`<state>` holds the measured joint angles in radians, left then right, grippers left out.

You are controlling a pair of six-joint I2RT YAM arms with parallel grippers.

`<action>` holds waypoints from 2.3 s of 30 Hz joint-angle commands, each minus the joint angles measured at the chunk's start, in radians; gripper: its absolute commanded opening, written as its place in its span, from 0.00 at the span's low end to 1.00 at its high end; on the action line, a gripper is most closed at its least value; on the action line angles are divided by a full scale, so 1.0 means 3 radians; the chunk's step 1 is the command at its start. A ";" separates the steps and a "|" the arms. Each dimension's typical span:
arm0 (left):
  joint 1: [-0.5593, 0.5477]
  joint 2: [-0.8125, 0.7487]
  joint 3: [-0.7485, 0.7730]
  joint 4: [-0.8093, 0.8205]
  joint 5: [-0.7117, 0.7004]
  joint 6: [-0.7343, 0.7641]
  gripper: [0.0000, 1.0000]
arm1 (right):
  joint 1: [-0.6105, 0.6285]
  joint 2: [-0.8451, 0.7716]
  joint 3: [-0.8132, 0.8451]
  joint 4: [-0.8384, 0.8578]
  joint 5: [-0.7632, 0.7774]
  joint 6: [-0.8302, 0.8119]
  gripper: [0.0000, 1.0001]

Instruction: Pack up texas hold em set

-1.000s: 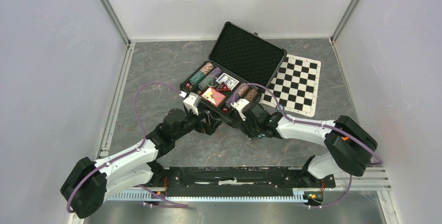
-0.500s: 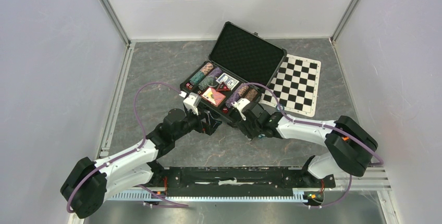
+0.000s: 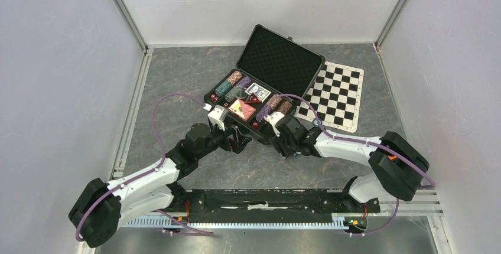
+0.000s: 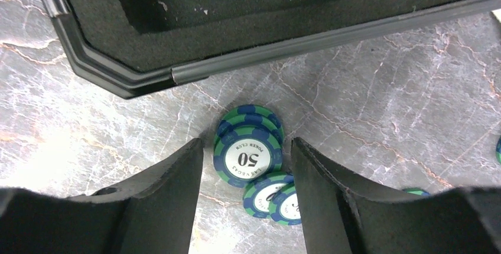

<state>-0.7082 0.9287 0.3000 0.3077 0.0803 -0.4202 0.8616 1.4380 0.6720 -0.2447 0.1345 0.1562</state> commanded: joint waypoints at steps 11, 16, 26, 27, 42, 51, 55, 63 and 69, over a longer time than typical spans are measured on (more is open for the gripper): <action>0.0014 -0.0001 0.0115 0.0042 -0.0022 0.0186 1.00 | -0.0034 0.0091 -0.0088 -0.0185 -0.0003 0.0139 0.43; 0.0013 -0.0001 0.0113 0.0043 -0.0027 0.0189 1.00 | -0.0029 0.0037 -0.0031 -0.0286 0.0110 0.0115 0.31; 0.0014 -0.0016 0.0113 -0.0013 -0.0086 0.0211 1.00 | 0.0048 -0.0166 0.0220 -0.0360 -0.0077 0.0076 0.24; 0.0014 -0.0005 0.0119 -0.0008 -0.0067 0.0195 1.00 | 0.0047 -0.0181 0.0267 -0.0387 -0.0100 0.0059 0.24; 0.0014 0.0000 0.0549 -0.0529 0.0208 -0.0411 1.00 | 0.0043 -0.0316 0.0738 -0.0624 -0.0317 -0.0163 0.24; 0.0430 0.0389 0.1124 -0.1009 0.0467 -0.1206 1.00 | 0.0011 -0.0401 0.0951 -0.0534 -0.0375 -0.0324 0.24; 0.0620 0.0451 0.1027 -0.0750 0.0743 -0.1454 1.00 | -0.0067 -0.0373 0.0981 -0.0379 -0.0427 -0.0296 0.23; 0.0666 0.0710 0.1145 -0.0560 0.0897 -0.1878 1.00 | -0.0081 -0.0282 0.1125 -0.0186 -0.0652 -0.0383 0.23; 0.0668 0.0929 0.1345 -0.0828 0.0722 -0.2169 1.00 | -0.0085 -0.0171 0.1247 -0.0147 -0.0691 -0.0423 0.23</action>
<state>-0.5121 1.1858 0.6380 0.0864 0.3065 -0.9699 0.8375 1.3689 0.9936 -0.3336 -0.0521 0.0532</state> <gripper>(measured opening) 0.993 0.469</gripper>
